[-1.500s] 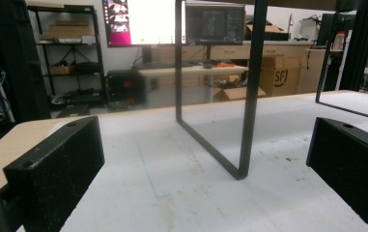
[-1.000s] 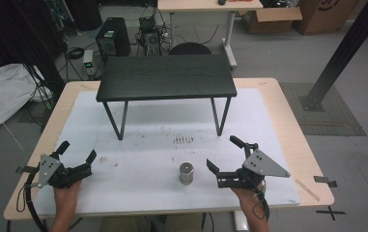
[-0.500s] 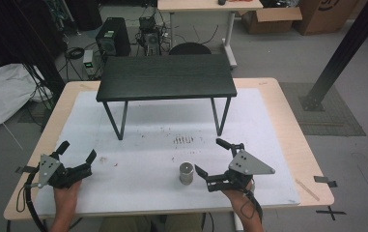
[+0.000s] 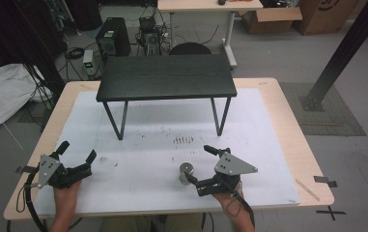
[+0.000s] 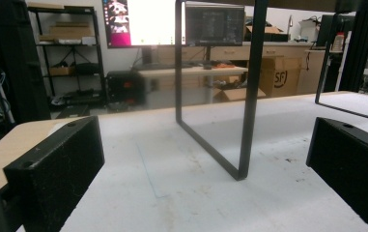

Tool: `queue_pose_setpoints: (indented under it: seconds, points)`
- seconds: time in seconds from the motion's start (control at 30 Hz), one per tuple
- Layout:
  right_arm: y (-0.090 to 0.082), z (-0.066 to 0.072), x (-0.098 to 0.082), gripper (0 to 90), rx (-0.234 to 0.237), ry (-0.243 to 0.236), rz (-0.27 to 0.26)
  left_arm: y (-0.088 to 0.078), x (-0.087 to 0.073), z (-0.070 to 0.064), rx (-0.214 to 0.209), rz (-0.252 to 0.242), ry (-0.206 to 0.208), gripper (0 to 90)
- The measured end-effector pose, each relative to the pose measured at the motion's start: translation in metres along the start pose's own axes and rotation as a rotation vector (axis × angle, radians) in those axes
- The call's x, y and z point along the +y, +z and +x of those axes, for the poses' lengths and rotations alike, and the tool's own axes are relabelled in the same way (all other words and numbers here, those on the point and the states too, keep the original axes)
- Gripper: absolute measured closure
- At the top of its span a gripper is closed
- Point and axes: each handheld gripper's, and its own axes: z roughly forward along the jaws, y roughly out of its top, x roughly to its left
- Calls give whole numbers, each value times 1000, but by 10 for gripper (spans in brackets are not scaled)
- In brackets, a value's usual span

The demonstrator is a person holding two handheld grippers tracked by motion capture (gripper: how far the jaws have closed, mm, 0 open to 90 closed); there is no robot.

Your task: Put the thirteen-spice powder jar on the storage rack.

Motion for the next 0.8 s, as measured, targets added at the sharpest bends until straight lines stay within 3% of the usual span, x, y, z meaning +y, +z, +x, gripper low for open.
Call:
queue_pose_setpoints:
  seconds: [0.27, 0.8]
  points:
    - [10, 4, -11, 23, 29, 18, 52, 0, 0, 0, 0, 0, 0, 3]
    - [25, 4, -28, 47, 66, 67, 91, 0, 0, 0, -1, -1, 0, 2]
